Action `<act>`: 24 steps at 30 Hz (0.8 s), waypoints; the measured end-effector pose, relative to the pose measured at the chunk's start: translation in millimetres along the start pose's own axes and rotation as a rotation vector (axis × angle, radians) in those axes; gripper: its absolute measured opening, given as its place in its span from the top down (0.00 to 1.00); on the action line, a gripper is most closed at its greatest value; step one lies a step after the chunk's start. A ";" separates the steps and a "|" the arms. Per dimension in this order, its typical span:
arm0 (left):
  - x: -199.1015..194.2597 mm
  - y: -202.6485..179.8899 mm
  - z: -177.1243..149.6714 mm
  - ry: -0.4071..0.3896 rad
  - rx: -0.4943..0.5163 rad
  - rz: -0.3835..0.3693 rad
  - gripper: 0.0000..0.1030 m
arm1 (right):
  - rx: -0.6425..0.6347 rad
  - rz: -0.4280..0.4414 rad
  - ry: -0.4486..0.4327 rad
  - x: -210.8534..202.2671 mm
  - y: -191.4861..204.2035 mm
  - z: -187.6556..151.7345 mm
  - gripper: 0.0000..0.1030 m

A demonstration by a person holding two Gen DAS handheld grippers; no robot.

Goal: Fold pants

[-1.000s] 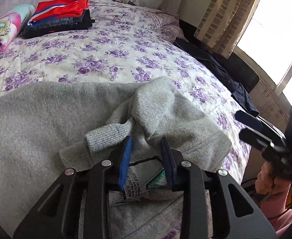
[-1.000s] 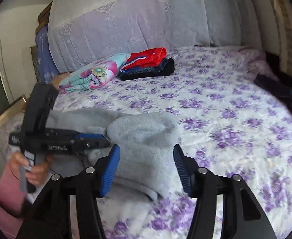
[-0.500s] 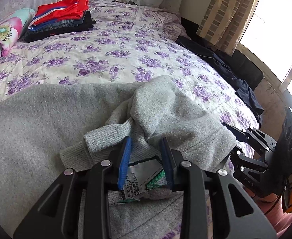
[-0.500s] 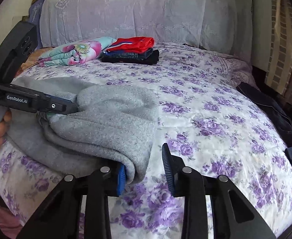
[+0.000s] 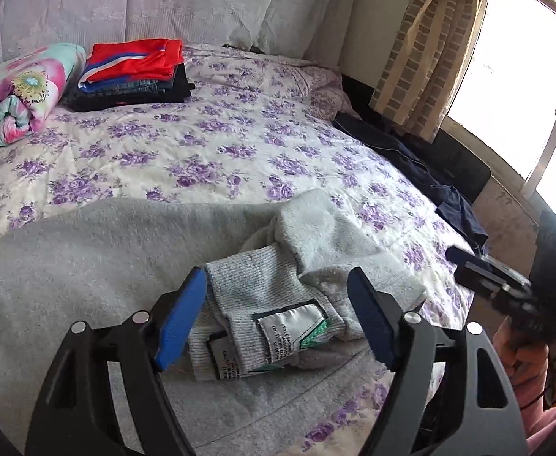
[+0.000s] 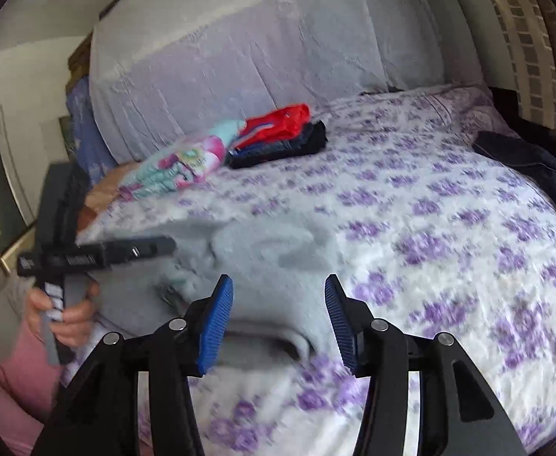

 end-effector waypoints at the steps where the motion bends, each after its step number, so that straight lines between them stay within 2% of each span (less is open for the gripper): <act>1: 4.9 3.7 -2.3 0.023 -0.013 0.000 0.28 | 0.004 0.012 -0.016 8.0 -1.1 12.9 0.51; 3: 11.4 13.2 -7.2 0.056 -0.046 0.026 0.29 | -0.014 0.005 -0.014 32.9 -2.9 32.8 0.54; 5: 1.7 23.5 -10.7 0.045 -0.083 0.015 0.29 | -0.002 0.034 0.035 70.6 -6.6 42.3 0.55; 6: -6.9 28.2 -11.5 0.029 -0.094 0.010 0.29 | 0.019 0.051 0.084 89.9 -9.6 39.6 0.55; 7: -19.3 34.1 -11.6 0.001 -0.100 0.013 0.28 | 0.033 0.064 0.172 118.6 -13.6 31.7 0.55; 9: -41.9 46.7 -12.5 -0.053 -0.108 0.041 0.27 | 0.007 0.036 0.336 160.0 -14.4 6.6 0.55; 10: -54.0 55.1 -12.6 -0.077 -0.114 0.062 0.26 | -0.017 0.016 0.305 155.9 -9.2 5.5 0.54; 12: -73.6 71.2 -13.6 -0.115 -0.130 0.109 0.22 | -0.036 -0.041 0.322 140.4 0.4 15.3 0.54; 15: -98.0 97.9 -13.6 -0.156 -0.181 0.180 0.22 | -0.047 -0.018 0.159 100.0 24.0 35.7 0.46; 16: -106.4 106.7 -13.1 -0.176 -0.202 0.196 0.22 | -0.086 -0.039 0.129 92.9 36.0 37.0 0.39; 18: -121.1 120.9 -13.0 -0.216 -0.234 0.226 0.22 | -0.191 -0.083 0.174 102.4 57.2 24.5 0.33; 19: -128.0 127.1 -13.5 -0.231 -0.245 0.238 0.22 | -0.249 -0.092 0.259 119.5 66.3 7.5 0.31; 20: -134.7 132.9 -13.9 -0.244 -0.257 0.252 0.22 | -0.281 -0.119 0.292 129.4 70.5 -4.3 0.30; 23: -164.1 153.9 -14.9 -0.297 -0.287 0.319 0.22 | -0.238 -0.176 0.241 107.6 77.8 11.6 0.30; 24: -176.9 162.1 -16.2 -0.321 -0.305 0.340 0.20 | -0.223 -0.151 0.180 94.3 85.9 20.6 0.30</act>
Point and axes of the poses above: each gripper's, at about its wrist camera, not at the fingertips, and x roughly the way its jaws point, y to its left, z to its top, the point moved 3 cm from there along x, roughly the way its jaws point, and after that the axes turned 14 degrees about -x, right-handed, at the moved point
